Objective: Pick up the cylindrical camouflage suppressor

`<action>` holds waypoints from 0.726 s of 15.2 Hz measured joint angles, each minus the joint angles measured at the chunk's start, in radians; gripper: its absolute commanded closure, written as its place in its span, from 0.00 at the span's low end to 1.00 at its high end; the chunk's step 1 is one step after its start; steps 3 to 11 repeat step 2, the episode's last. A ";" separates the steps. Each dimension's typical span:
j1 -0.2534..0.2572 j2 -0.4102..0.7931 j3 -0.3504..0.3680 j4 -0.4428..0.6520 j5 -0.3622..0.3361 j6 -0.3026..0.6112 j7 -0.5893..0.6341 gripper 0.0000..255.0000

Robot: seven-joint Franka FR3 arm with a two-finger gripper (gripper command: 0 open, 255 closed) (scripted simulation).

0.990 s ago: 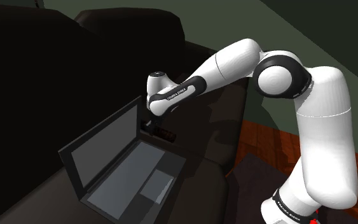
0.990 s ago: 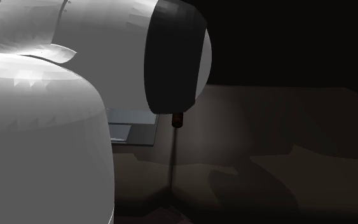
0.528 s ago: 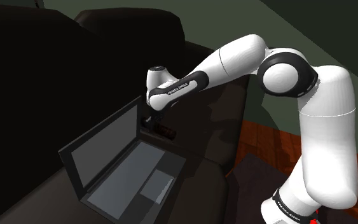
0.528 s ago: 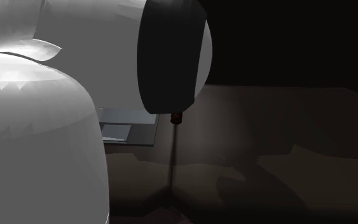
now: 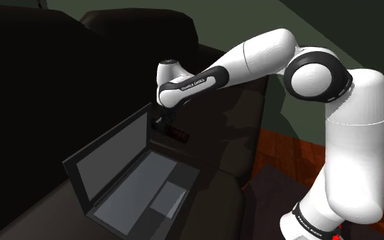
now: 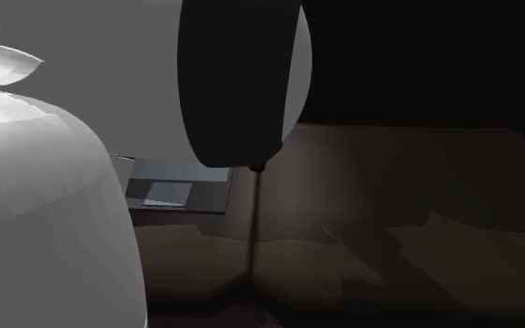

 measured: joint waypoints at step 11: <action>0.000 -0.007 0.001 0.011 0.001 -0.018 -0.001 1.00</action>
